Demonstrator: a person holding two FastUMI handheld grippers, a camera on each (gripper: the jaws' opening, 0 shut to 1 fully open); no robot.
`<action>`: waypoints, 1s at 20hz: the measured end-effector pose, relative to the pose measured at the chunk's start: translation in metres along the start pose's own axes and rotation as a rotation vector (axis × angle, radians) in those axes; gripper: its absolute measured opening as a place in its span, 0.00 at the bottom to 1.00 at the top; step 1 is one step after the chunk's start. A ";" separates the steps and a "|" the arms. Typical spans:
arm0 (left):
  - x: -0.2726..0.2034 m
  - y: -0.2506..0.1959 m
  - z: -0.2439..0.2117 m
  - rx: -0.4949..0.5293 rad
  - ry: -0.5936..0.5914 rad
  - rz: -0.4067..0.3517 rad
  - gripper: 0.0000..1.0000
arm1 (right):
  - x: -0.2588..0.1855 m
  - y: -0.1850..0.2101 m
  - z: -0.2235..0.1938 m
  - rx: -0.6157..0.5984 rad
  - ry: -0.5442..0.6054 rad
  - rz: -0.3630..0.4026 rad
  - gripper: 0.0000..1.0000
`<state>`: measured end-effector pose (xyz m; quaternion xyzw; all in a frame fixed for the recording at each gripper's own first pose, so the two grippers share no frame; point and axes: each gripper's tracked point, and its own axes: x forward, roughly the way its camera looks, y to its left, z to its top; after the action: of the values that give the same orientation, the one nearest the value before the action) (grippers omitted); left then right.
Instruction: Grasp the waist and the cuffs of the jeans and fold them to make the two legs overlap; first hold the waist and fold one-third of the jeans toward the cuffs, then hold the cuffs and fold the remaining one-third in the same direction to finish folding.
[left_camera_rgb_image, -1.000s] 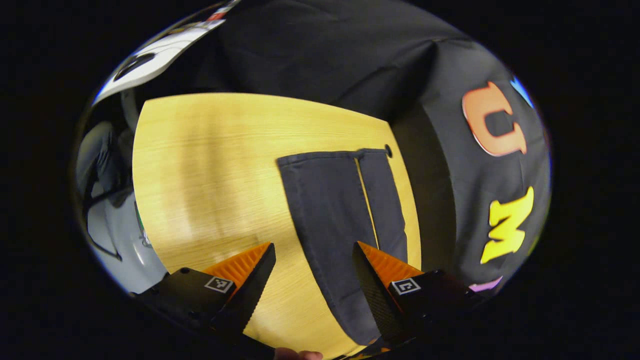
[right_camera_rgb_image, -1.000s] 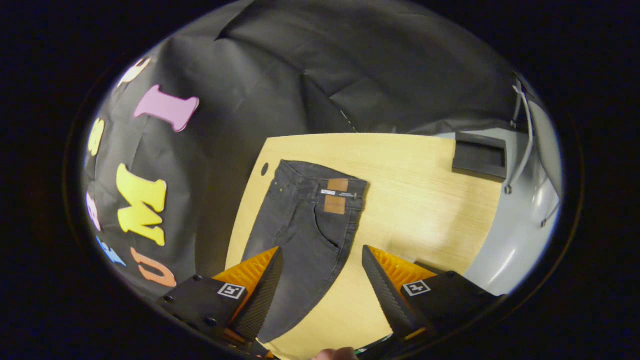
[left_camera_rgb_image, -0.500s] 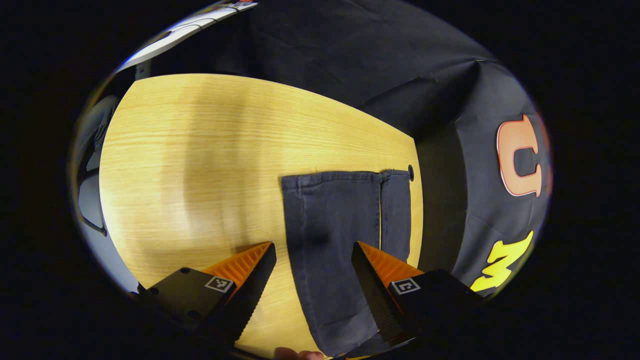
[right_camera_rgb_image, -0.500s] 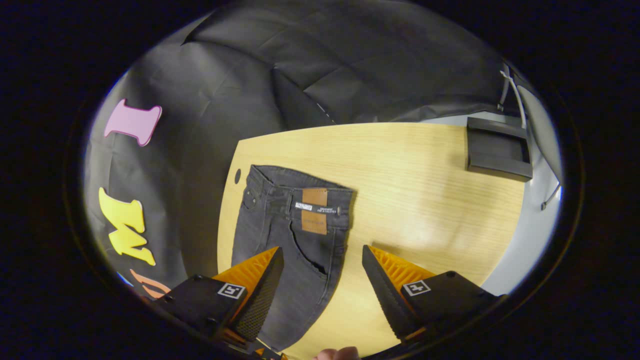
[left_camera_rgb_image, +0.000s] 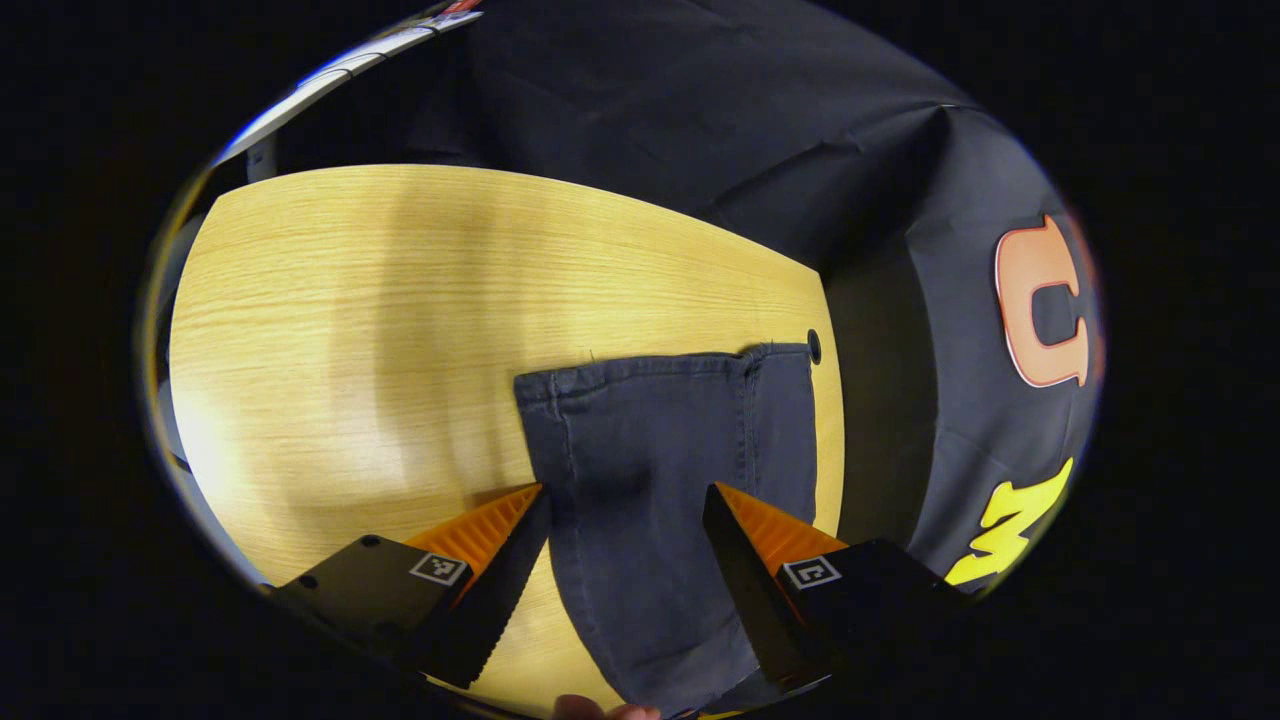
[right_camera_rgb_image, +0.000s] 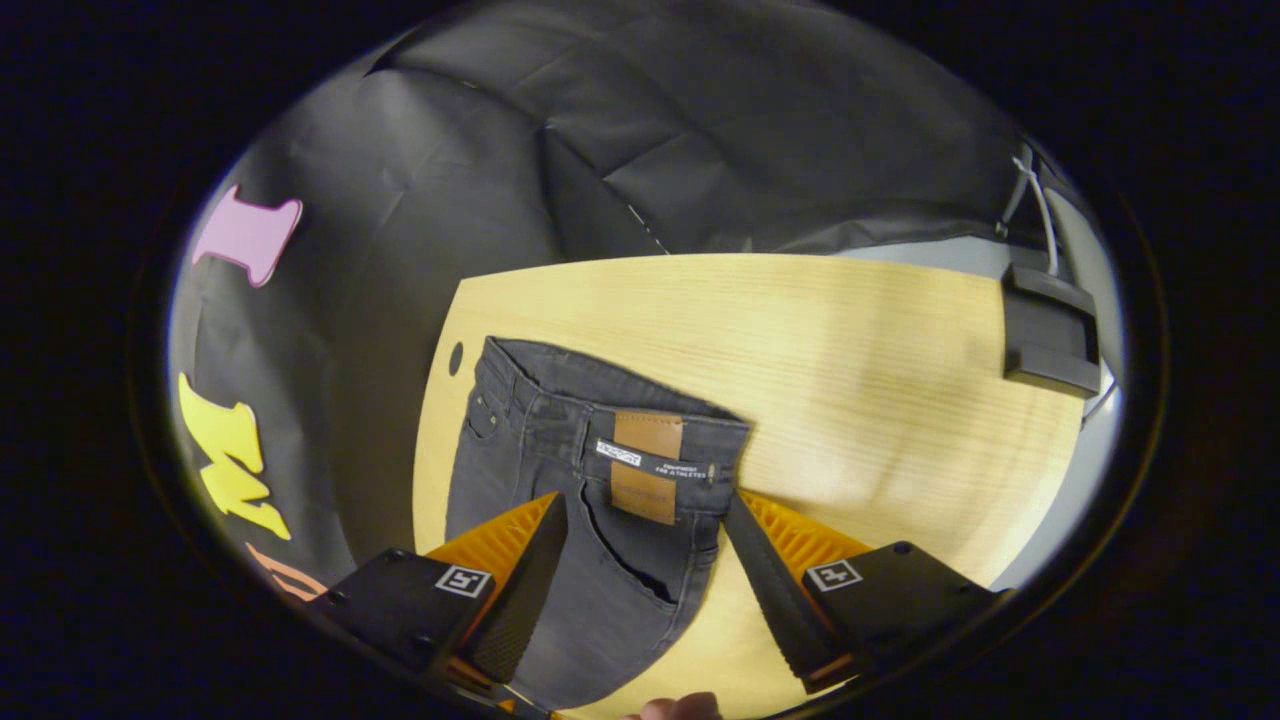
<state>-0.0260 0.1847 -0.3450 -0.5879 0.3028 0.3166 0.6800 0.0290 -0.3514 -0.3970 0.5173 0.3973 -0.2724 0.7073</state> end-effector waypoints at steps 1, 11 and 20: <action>0.003 -0.003 0.000 0.013 0.003 -0.002 0.99 | 0.003 0.000 -0.001 -0.023 -0.001 -0.021 0.98; 0.028 -0.003 -0.006 0.108 0.045 0.086 0.51 | 0.022 -0.014 -0.007 -0.137 -0.014 -0.301 0.57; 0.000 -0.027 -0.009 0.118 0.110 0.044 0.04 | 0.008 0.005 -0.005 -0.007 0.072 -0.203 0.05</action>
<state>-0.0052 0.1730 -0.3304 -0.5563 0.3707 0.2804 0.6888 0.0352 -0.3451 -0.4018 0.4813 0.4736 -0.3225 0.6634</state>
